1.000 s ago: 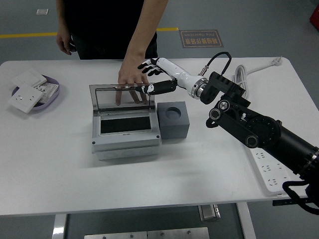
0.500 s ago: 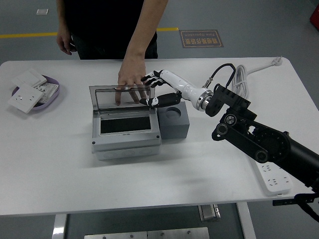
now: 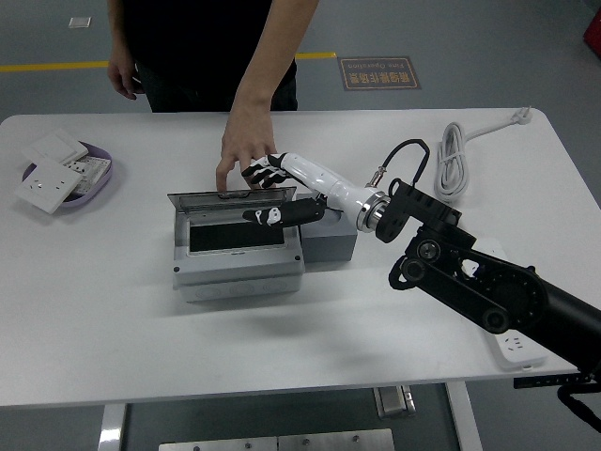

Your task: Pick up the cylinder from the cube,place it in the box,flap close box

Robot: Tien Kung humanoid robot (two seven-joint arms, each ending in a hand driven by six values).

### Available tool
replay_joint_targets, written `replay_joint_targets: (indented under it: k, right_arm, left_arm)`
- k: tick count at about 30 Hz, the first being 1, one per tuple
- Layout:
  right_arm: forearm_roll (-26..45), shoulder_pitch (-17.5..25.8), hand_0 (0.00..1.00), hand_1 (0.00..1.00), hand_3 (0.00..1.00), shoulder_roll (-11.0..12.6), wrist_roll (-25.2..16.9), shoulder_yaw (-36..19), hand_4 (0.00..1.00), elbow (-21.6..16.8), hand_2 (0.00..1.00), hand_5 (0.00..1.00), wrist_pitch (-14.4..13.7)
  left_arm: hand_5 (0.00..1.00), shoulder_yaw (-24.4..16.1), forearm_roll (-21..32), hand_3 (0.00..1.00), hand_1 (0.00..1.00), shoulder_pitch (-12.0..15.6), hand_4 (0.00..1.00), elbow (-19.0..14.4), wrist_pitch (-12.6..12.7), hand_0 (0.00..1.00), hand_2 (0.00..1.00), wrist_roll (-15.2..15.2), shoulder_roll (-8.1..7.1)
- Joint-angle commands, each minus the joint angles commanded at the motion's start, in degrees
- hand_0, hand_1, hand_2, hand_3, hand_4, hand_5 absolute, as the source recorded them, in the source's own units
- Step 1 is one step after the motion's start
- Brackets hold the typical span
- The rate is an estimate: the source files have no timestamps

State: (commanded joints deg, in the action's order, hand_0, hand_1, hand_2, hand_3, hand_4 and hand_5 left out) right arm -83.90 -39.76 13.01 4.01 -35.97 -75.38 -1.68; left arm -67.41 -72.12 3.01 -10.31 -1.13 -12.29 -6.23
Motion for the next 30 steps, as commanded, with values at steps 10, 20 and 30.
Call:
replay_joint_targets:
  k: [10, 20, 30]
  right_arm:
    - [-0.84, 0.06, 0.728, 0.698, 0.756, 0.09, 0.33, 1.83, 0.806, -2.27, 0.733, 0.361, 0.04]
    - [-1.19, 0.73, 0.717, 0.693, 0.757, 0.54, 1.04, 3.73, 0.803, -4.00, 0.733, 0.359, 0.34]
    - [-1.72, 1.16, 0.712, 0.695, 0.756, 0.55, 1.13, 3.29, 0.800, -4.07, 0.737, 0.356, 0.66]
  left_arm:
    - [0.204, -0.22, -0.20, 0.581, 0.582, 0.19, 0.636, 0.00, 0.01, 0.603, 0.590, -0.05, 0.04]
    - [0.204, -0.47, -0.34, 0.582, 0.582, 0.15, 0.636, 0.00, 0.03, 0.603, 0.590, -0.07, 0.05]
    - [0.204, -0.48, -0.42, 0.582, 0.582, 0.14, 0.636, 0.00, 0.02, 0.603, 0.590, -0.07, 0.11]
